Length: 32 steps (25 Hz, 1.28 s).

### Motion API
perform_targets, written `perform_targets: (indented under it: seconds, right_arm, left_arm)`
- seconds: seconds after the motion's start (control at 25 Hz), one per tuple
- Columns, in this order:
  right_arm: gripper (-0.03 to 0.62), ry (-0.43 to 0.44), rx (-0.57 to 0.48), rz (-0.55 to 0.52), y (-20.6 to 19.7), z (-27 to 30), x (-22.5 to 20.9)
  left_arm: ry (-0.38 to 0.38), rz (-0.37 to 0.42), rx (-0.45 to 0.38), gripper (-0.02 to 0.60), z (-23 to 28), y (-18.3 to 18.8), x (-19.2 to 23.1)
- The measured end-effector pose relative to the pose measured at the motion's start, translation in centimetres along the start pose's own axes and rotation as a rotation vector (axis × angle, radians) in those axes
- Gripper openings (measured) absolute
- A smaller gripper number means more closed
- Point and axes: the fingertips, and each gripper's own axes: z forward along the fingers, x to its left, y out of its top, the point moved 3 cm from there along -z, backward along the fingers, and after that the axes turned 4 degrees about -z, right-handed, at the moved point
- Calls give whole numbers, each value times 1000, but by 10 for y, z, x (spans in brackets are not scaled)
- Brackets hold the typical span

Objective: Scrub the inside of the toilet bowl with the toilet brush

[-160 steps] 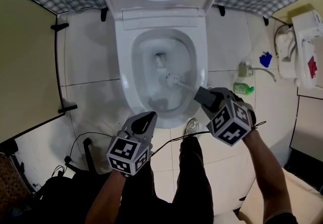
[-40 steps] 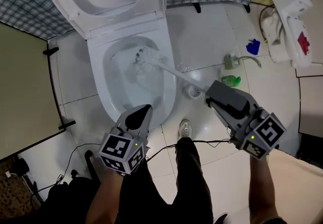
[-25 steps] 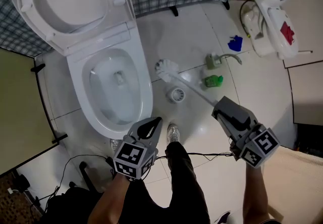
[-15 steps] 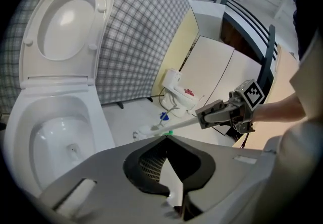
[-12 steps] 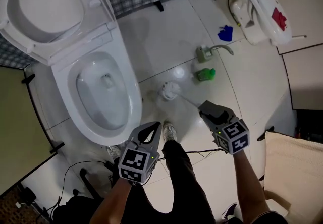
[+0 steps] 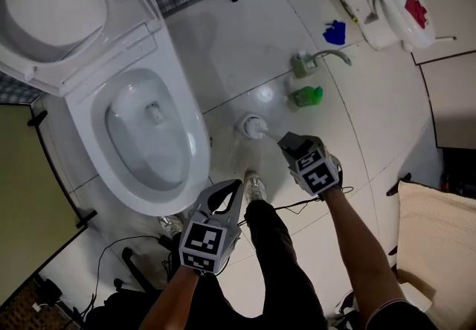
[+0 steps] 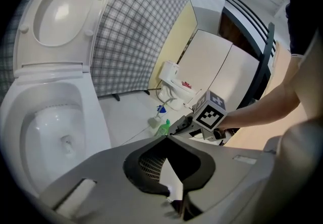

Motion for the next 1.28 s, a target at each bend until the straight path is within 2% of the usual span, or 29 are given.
perform_targets:
  seconds: [0.36, 0.52, 0.6, 0.8, 1.28]
  right_arm:
    - [172, -3, 68, -21, 15, 39, -1]
    - [172, -7, 101, -54, 21, 55, 1]
    - [172, -26, 106, -46, 27, 60, -2]
    - [172, -11, 156, -49, 32, 82, 5]
    - [179, -71, 150, -78, 39, 91, 4]
  left_arm:
    - [6, -29, -3, 8, -2, -5, 11]
    - [26, -34, -10, 8, -5, -4, 16]
    - [32, -28, -12, 8, -5, -5, 18]
    - [50, -42, -23, 8, -10, -8, 28]
    - [76, -37, -42, 8, -20, 2, 40]
